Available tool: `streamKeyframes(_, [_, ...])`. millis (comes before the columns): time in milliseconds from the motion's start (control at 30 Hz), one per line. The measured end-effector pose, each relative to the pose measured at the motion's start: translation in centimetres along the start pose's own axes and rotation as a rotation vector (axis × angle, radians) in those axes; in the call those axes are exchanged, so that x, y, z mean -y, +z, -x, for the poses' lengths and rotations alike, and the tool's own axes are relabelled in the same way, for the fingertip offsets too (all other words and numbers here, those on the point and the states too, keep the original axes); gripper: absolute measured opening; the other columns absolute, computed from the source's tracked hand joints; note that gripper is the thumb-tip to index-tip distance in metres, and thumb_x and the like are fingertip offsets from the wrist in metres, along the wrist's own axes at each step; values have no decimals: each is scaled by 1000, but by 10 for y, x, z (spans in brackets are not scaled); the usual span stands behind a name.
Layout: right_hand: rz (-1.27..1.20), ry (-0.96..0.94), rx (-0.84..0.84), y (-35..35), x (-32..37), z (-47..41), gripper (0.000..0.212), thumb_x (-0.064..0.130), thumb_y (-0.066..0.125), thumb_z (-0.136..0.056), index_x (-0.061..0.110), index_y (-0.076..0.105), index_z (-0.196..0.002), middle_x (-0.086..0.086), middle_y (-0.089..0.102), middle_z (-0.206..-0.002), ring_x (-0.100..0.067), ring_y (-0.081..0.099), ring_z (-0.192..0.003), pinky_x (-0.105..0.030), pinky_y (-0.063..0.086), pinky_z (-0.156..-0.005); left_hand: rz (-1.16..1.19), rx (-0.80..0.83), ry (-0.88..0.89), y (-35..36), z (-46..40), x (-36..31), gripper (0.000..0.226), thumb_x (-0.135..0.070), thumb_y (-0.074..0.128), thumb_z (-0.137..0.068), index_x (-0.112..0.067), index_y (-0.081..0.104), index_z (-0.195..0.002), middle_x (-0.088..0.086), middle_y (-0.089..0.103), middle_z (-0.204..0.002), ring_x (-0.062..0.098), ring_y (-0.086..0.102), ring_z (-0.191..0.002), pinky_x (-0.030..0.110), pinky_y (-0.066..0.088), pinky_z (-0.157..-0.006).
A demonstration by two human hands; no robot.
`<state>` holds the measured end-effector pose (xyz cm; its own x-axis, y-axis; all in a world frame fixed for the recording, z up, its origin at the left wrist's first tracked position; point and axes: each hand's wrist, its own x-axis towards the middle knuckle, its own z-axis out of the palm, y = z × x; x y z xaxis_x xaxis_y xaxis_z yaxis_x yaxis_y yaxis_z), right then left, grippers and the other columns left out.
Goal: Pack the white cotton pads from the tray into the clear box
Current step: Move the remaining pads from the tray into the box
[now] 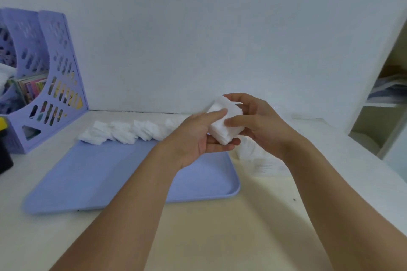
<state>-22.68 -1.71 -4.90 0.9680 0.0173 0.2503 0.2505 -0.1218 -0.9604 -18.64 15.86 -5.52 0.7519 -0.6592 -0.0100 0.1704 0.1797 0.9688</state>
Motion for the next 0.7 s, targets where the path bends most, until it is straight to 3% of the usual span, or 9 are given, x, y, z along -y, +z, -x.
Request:
streamKeyframes(100, [191, -32, -11, -8, -2, 9, 42, 20, 76, -81, 17, 69, -123, -9, 74, -117, -32, 70, -110, -44, 56, -95, -76, -30, 22, 3, -2, 4, 34, -26, 60, -100, -3, 64, -124, 21, 74, -110, 36, 74, -90, 33, 61, -72])
streamKeyframes(200, [207, -6, -28, -17, -3, 17, 29, 23, 78, -90, 13, 72, -116, -6, 76, -111, -27, 72, -105, -37, 56, -91, -205, 2, -10, 9, -3, 12, 32, -31, 57, -101, -8, 67, -122, 16, 76, -108, 33, 74, -92, 31, 60, -70])
streamKeyframes(333, [242, 28, -64, -27, -5, 22, 29, 22, 79, -88, 12, 73, -115, -7, 77, -107, -27, 72, -102, -31, 54, -87, -4, 52, -67, 14, -5, 13, 58, -52, 56, -90, -10, 64, -128, 20, 73, -116, 38, 73, -96, 34, 62, -74])
streamKeyframes(400, [220, 23, -79, -27, -8, 20, 28, 19, 78, -88, 10, 73, -114, -8, 77, -109, -24, 72, -94, -31, 53, -83, 74, 69, -70, 14, -5, 15, 56, -42, 61, -87, -6, 60, -131, 22, 71, -119, 39, 73, -97, 36, 63, -77])
streamKeyframes(533, [125, -18, -135, -28, -10, 19, 23, 12, 78, -88, 2, 72, -108, -10, 75, -106, -21, 71, -85, -29, 55, -74, 46, 104, -24, 14, -7, 19, 37, 2, 54, -93, -5, 60, -129, 22, 72, -117, 36, 72, -102, 34, 62, -82])
streamKeyframes(700, [64, -42, -173, -24, -11, 18, 15, 9, 76, -88, 2, 71, -101, -10, 73, -97, -19, 70, -80, -28, 56, -68, -19, 80, 6, 13, -8, 21, 45, 13, 55, -91, -10, 60, -129, 18, 73, -117, 36, 72, -104, 33, 62, -82])
